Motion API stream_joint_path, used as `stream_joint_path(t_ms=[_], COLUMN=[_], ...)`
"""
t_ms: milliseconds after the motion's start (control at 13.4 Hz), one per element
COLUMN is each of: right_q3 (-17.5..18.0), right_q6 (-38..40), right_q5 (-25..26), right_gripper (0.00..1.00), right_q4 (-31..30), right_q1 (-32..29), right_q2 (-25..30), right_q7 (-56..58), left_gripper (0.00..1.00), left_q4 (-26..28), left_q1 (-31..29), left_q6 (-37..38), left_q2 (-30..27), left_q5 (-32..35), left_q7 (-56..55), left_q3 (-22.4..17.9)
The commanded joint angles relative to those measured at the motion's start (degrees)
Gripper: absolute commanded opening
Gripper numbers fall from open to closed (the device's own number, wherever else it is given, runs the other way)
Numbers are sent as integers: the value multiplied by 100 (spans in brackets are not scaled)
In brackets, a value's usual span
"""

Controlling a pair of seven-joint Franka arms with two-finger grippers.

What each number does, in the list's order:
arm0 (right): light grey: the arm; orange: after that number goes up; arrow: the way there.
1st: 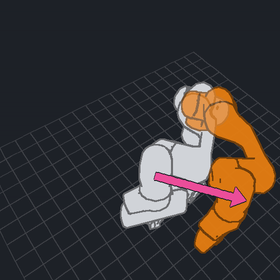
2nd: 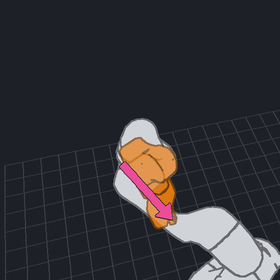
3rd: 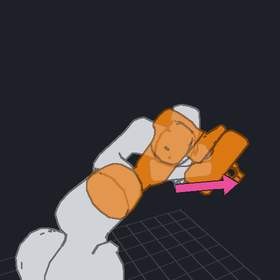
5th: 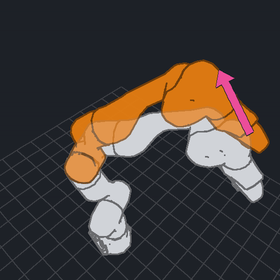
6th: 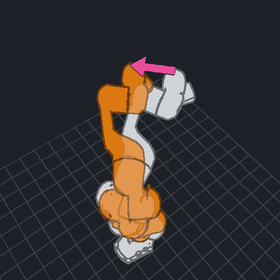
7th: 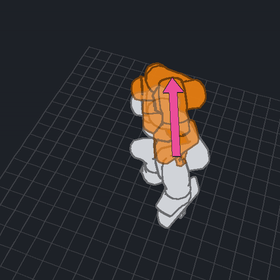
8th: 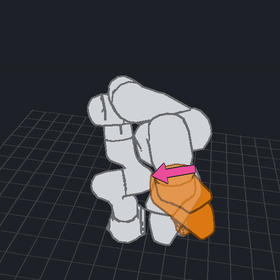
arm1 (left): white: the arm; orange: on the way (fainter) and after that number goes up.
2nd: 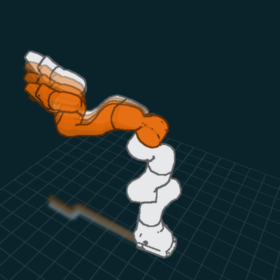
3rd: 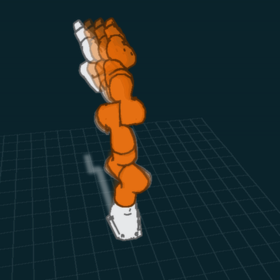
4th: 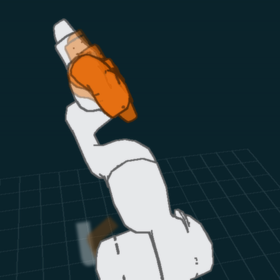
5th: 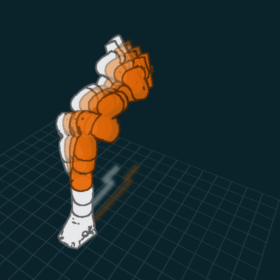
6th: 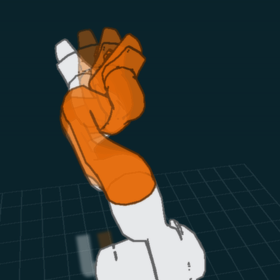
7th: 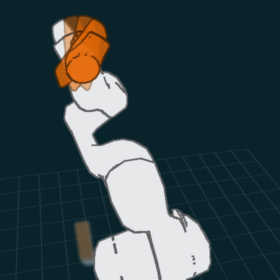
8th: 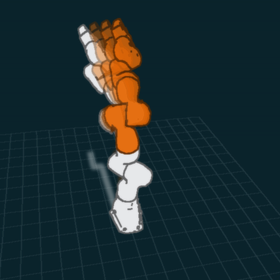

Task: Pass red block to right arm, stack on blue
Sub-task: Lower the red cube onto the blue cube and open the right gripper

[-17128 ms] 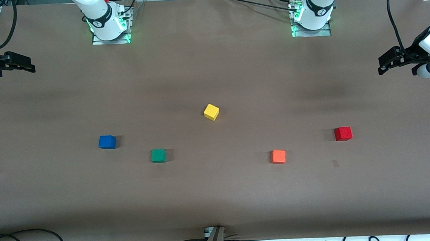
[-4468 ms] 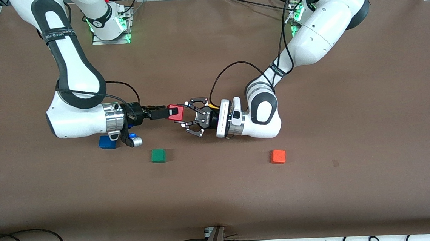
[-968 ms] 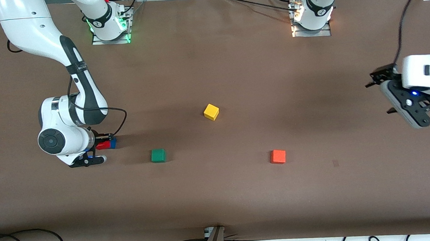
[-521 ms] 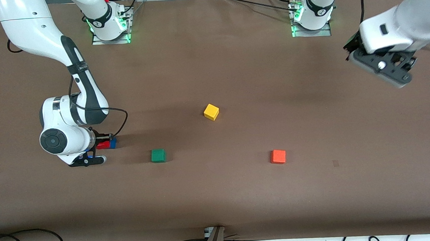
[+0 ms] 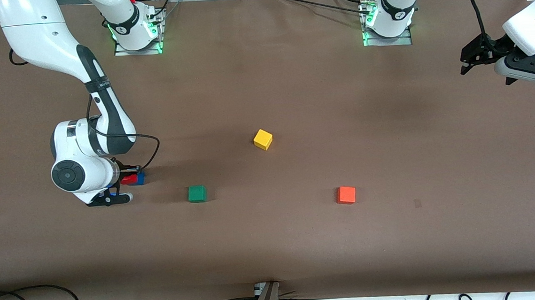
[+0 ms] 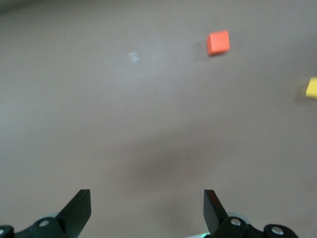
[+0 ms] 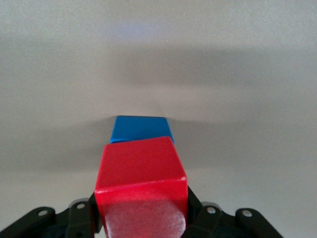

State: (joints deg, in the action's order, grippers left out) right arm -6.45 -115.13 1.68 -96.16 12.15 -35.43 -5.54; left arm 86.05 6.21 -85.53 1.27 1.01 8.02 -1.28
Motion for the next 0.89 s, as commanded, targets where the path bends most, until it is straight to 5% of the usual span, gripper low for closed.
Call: stream_joint_path(t_ms=[0, 670, 745, 819], right_q3=[-41, -41, -32, -32], right_q6=[17, 114, 122, 114], right_q5=[113, 236, 236, 236], right_gripper=[0, 0, 19, 58], right_q4=[-70, -52, -26, 9], right_q1=[60, 104, 95, 104], right_q2=[54, 54, 53, 53], right_q7=[-166, -483, -483, -474], left_gripper=[100, 100, 100, 100], left_q4=[246, 149, 106, 27], left_q1=[39, -32, -23, -23], left_q6=[-140, -175, -148, -139], left_q2=[-303, -206, -188, -127], left_q5=[-31, 5, -4, 4], left_q7=[-521, -705, -714, -714], left_q3=[-39, -13, -21, -30])
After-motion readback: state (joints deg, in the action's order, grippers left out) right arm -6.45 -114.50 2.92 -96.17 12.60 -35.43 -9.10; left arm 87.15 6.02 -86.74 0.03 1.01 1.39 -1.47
